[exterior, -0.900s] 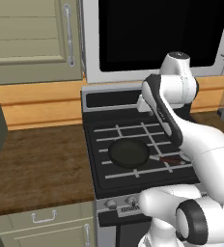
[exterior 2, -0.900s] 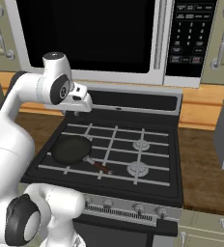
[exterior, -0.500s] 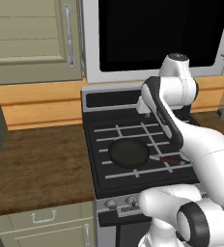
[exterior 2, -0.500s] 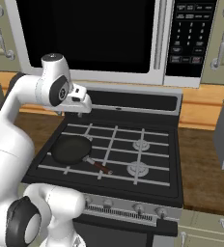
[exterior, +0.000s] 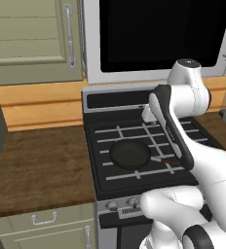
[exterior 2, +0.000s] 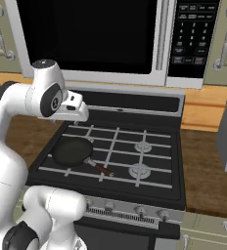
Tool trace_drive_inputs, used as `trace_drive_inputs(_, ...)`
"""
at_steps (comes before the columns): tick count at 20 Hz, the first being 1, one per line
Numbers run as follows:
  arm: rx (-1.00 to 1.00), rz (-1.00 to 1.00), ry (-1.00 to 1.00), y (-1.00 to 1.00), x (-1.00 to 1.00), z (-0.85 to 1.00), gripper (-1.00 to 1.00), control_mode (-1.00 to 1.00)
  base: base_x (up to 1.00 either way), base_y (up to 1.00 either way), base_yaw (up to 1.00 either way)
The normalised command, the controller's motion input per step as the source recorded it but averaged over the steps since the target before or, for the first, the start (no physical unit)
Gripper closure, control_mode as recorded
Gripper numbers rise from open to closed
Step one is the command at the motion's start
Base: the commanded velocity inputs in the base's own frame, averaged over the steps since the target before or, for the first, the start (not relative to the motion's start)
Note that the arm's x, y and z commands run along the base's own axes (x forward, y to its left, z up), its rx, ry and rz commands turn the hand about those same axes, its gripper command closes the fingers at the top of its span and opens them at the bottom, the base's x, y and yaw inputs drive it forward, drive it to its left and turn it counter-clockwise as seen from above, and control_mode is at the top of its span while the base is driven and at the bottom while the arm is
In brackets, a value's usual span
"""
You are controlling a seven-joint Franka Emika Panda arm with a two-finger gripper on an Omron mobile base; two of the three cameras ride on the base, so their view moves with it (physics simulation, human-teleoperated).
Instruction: Turn off the front left burner of the stove.
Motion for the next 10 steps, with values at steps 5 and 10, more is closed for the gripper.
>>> trace_drive_inputs(5,0.0,0.0,0.0,0.0,0.0,0.0,-1.0,-1.0,0.0,0.0,0.0)
trace_drive_inputs(10,-0.19,0.07,0.0,0.24,-0.25,-0.22,-1.0,-1.0,0.0,0.0,0.0)
